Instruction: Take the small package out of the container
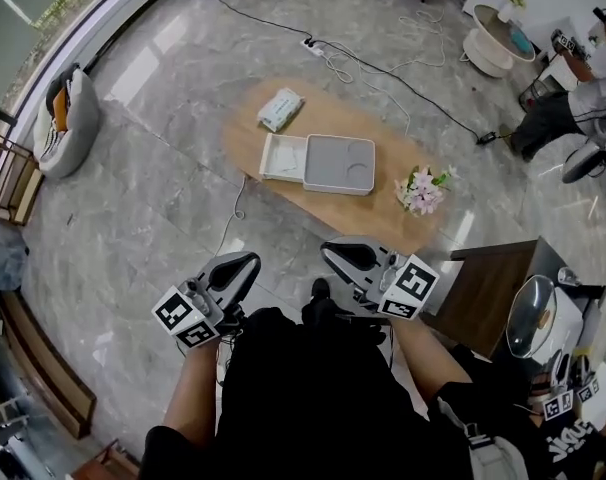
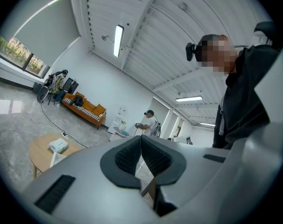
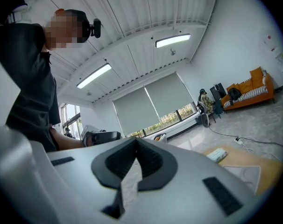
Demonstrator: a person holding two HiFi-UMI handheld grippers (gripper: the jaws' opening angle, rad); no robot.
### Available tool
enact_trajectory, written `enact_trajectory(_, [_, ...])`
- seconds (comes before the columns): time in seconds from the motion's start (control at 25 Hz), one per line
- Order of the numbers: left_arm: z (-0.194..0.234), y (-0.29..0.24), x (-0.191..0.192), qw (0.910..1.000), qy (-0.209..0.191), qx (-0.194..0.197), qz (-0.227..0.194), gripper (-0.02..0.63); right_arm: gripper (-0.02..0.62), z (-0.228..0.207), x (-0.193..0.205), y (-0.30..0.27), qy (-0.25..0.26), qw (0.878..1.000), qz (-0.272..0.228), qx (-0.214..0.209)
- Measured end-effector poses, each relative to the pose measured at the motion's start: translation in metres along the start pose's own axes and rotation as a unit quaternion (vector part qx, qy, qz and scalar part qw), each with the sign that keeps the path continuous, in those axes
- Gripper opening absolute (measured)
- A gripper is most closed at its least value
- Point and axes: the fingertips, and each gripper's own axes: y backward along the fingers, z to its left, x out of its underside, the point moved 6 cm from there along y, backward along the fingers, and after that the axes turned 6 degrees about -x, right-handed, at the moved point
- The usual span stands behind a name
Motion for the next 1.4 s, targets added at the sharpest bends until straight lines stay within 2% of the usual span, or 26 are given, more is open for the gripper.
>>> enact_trajectory(0.24, [0.035,-0.017,0.0,0.9998,0.007,-0.016,-0.004,0.017,0.012,-0.039,0.007,-0.014,-0.008,1.0,0.008,-0.008])
enact_trajectory(0.4, [0.073,-0.026,-0.004,0.9993,0.028,-0.022,-0.011,0.018,0.012,-0.064,0.008,-0.032,0.01,0.999,0.041,0.004])
enact_trajectory(0.52, [0.105,-0.04,-0.013,0.9991,0.039,-0.013,-0.012,0.018,0.012,-0.088,0.004,-0.047,0.025,0.997,0.064,0.02])
enact_trajectory(0.68, [0.155,-0.062,-0.034,0.999,0.043,0.004,-0.013,0.018,0.012,-0.129,-0.004,-0.081,0.007,0.997,0.07,0.045])
enact_trajectory(0.92, [0.235,-0.083,-0.065,0.9976,0.058,0.004,-0.038,0.017,0.012,-0.18,-0.017,-0.138,0.014,0.992,0.119,0.046])
enact_trajectory(1.16, [0.298,-0.1,-0.07,0.9955,0.089,0.014,-0.029,0.018,0.014,-0.237,-0.012,-0.174,-0.016,0.985,0.147,0.086])
enact_trajectory(1.4, [0.345,-0.123,-0.048,0.9925,0.118,0.032,-0.001,0.018,0.014,-0.273,0.01,-0.188,-0.034,0.972,0.189,0.133])
